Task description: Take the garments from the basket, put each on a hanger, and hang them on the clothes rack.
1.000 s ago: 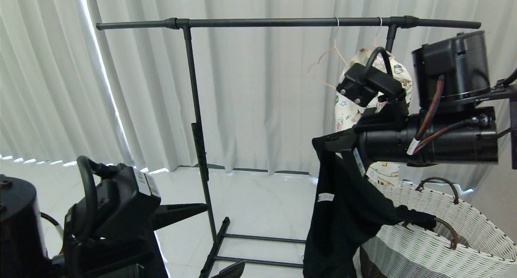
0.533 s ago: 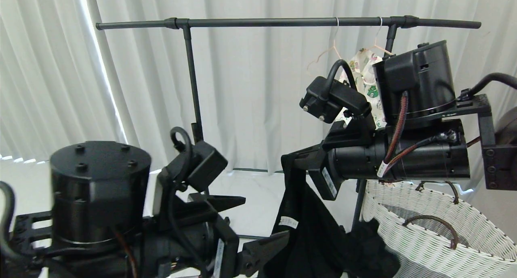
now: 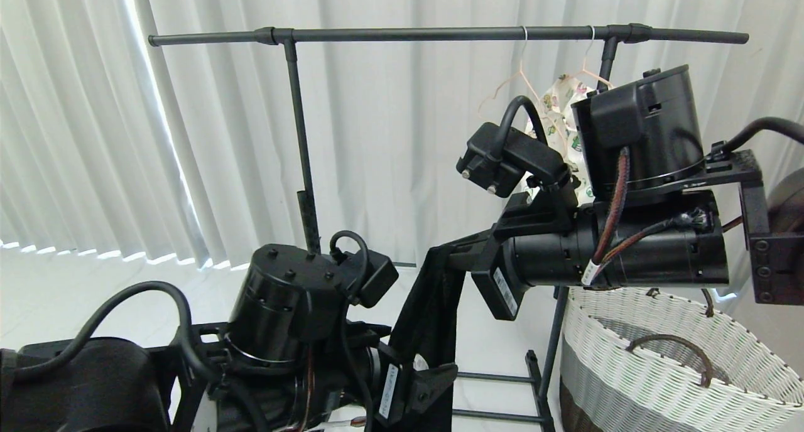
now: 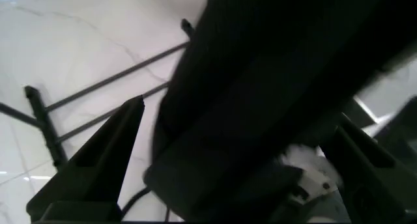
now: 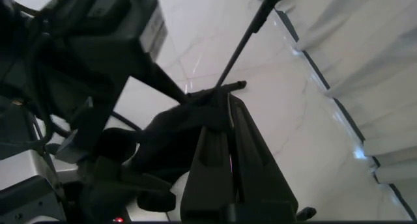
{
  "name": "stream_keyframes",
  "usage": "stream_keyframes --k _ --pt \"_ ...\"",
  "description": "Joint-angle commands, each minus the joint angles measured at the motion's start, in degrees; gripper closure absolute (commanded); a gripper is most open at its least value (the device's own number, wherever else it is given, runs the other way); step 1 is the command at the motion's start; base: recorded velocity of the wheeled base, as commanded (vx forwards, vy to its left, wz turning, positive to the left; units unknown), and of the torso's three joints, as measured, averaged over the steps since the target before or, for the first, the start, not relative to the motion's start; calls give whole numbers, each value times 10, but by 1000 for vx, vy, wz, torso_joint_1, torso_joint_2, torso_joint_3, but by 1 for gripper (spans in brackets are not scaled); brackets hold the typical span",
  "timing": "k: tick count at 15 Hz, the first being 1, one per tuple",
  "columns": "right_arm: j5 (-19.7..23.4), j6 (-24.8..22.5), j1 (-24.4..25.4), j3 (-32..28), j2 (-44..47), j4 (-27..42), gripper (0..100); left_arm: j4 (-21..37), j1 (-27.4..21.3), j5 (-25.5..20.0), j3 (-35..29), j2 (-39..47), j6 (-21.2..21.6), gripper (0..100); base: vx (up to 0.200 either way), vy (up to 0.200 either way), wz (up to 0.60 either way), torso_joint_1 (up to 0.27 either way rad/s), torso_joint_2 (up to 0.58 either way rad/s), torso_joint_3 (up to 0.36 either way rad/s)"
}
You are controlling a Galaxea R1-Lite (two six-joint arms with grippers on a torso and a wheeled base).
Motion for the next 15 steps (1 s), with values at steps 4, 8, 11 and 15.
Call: stream_keyframes --k 4,8,11,15 --pt "0 0 20 1 0 0 100 -1 -2 -47 16 -79 0 0 0 0 0 0 0 0" --pt "-1 9 34 1 -3 0 100 -47 30 -40 2 -26 0 0 0 0 0 0 0 0" --pt "-3 9 34 1 -6 0 100 -53 22 -12 8 8 0 0 0 0 0 0 0 0" --pt "-21 10 32 1 -8 0 100 -52 21 59 57 19 7 0 0 0 0 0 0 0"
